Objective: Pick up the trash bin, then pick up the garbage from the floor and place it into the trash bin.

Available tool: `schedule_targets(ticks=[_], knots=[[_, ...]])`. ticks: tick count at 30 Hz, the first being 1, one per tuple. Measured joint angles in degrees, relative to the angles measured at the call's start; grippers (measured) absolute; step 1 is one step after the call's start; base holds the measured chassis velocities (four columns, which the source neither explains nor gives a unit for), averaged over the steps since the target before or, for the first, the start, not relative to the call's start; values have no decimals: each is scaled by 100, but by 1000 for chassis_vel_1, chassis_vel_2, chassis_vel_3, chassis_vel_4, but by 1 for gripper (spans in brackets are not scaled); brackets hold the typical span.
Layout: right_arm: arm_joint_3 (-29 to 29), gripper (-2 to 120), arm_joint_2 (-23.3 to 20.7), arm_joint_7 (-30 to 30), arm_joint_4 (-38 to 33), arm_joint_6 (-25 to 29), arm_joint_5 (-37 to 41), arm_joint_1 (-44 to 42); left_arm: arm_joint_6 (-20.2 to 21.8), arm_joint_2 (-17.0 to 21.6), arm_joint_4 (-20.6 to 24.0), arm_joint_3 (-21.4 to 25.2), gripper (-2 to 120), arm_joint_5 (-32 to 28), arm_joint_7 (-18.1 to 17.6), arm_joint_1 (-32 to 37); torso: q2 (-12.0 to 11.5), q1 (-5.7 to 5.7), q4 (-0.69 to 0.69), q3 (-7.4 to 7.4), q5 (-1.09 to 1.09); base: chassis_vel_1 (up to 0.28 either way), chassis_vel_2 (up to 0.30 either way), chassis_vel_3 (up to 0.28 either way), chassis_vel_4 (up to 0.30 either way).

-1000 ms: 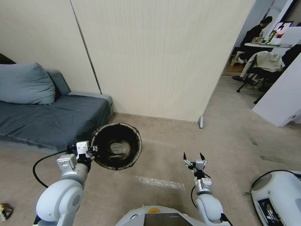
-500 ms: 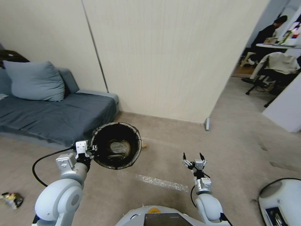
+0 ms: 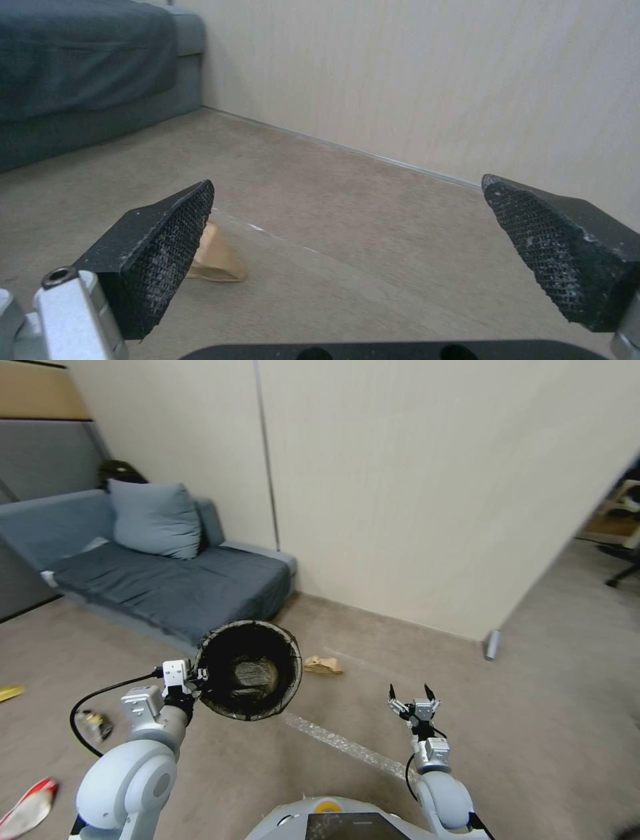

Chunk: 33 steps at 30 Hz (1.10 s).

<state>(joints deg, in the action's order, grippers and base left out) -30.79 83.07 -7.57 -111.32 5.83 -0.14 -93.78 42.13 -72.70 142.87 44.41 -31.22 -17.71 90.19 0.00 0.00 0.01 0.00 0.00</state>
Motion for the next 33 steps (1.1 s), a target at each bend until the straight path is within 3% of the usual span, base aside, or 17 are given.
schedule_targets(ticks=[14,20,22,24,26,27,30,33], knots=[[-13,100,-72,-20,-70,0,3,29,0,-72,-84,-31,0,155,-60,1,0,0,-4,0,0,41,42,43,42],[52,100,-242,-253,-270,-393,244,153,0,-114,-104,-68,0,244,-26,24,0,0,-1,0,0,0,0,0,0],[112,100,-438,-452,-416,-996,523,327,0,-124,-105,-69,0,260,-27,31,0,0,-2,0,0,0,0,0,0],[122,100,-514,-516,-450,-1251,646,414,0,-126,-105,-69,0,265,-31,35,0,0,-1,0,0,0,0,0,0],[159,100,-822,-740,-527,-2165,1262,831,0,-123,-101,-69,0,278,-40,45,0,0,0,0,0,0,0,0,0],[159,100,-822,-740,-527,-2165,1262,831,0,-123,-101,-69,0,278,-40,45,0,0,0,0,0,0,0,0,0],[136,100,-1388,-1099,-485,-3629,2589,1538,0,-41,-137,-145,0,387,26,-3,0,0,3,0,2,0,0,0,0],[106,100,-1654,-1127,-396,-4041,2815,1730,0,10,-191,-207,0,406,48,-47,0,0,-1,0,-1,0,0,0,0]])
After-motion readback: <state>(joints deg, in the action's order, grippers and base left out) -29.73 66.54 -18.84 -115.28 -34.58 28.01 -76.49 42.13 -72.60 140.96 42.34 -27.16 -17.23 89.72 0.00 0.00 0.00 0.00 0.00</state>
